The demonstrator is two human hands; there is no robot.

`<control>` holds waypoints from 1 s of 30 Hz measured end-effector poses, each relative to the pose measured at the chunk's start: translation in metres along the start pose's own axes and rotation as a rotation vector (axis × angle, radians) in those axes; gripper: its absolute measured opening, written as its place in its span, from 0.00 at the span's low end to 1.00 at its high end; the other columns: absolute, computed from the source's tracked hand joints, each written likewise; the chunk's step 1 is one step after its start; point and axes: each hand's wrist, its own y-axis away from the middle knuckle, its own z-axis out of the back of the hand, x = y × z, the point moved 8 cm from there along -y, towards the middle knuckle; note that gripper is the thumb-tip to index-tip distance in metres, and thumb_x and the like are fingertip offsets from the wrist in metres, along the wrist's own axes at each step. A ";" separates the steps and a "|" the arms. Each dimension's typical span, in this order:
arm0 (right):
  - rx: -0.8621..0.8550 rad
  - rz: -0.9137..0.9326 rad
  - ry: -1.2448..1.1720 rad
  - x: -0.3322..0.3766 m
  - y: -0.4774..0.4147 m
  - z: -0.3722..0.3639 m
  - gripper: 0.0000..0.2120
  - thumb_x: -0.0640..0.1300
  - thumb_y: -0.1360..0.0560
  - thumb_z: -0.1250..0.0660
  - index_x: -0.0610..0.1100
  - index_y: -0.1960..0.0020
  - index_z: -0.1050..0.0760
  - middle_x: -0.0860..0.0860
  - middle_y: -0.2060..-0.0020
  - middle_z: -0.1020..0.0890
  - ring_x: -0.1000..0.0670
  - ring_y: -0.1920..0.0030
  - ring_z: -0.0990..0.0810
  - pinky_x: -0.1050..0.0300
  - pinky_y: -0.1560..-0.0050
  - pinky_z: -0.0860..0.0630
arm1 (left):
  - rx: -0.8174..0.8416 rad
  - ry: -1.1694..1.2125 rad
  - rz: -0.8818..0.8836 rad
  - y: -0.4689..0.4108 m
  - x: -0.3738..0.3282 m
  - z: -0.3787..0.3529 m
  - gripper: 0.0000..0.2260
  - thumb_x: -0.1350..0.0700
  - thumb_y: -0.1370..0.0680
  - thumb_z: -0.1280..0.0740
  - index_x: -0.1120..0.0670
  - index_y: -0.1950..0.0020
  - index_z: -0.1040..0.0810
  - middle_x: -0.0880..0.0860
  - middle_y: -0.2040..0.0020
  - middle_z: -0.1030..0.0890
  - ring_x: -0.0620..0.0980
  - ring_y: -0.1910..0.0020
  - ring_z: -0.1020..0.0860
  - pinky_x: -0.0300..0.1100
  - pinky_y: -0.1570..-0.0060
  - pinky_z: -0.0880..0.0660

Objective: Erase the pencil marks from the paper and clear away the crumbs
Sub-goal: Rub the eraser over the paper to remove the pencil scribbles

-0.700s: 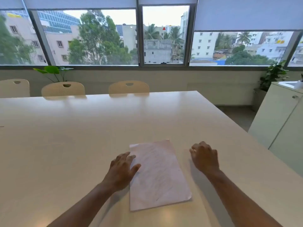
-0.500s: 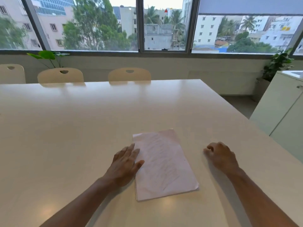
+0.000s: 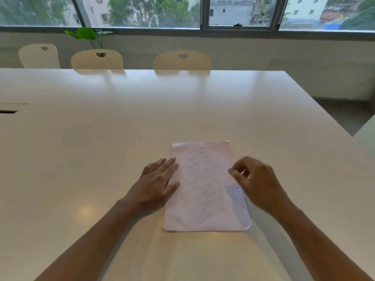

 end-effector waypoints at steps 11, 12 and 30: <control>0.332 0.213 -0.111 0.027 0.020 -0.085 0.02 0.48 0.20 0.27 0.50 0.51 0.17 0.60 0.56 0.21 0.61 0.57 0.22 0.71 0.55 0.29 | 0.016 0.069 0.059 0.000 -0.002 0.004 0.30 0.38 0.15 0.44 0.44 0.14 0.45 0.42 0.13 0.50 0.38 0.16 0.58 0.45 0.18 0.56; 0.332 0.210 -0.120 0.026 0.021 -0.086 0.02 0.48 0.20 0.26 0.50 0.51 0.17 0.60 0.56 0.21 0.61 0.56 0.22 0.71 0.54 0.29 | 0.017 0.118 0.073 0.001 -0.002 0.005 0.31 0.37 0.15 0.43 0.43 0.14 0.45 0.41 0.14 0.50 0.37 0.17 0.60 0.45 0.18 0.56; 0.193 0.340 -0.009 0.063 0.069 -0.091 0.05 0.50 0.21 0.31 0.53 0.48 0.16 0.58 0.53 0.17 0.55 0.54 0.21 0.54 0.54 0.23 | 0.380 0.158 -0.106 0.020 -0.050 -0.024 0.49 0.23 0.30 0.32 0.32 0.16 0.52 0.35 0.16 0.65 0.34 0.22 0.74 0.62 0.23 0.74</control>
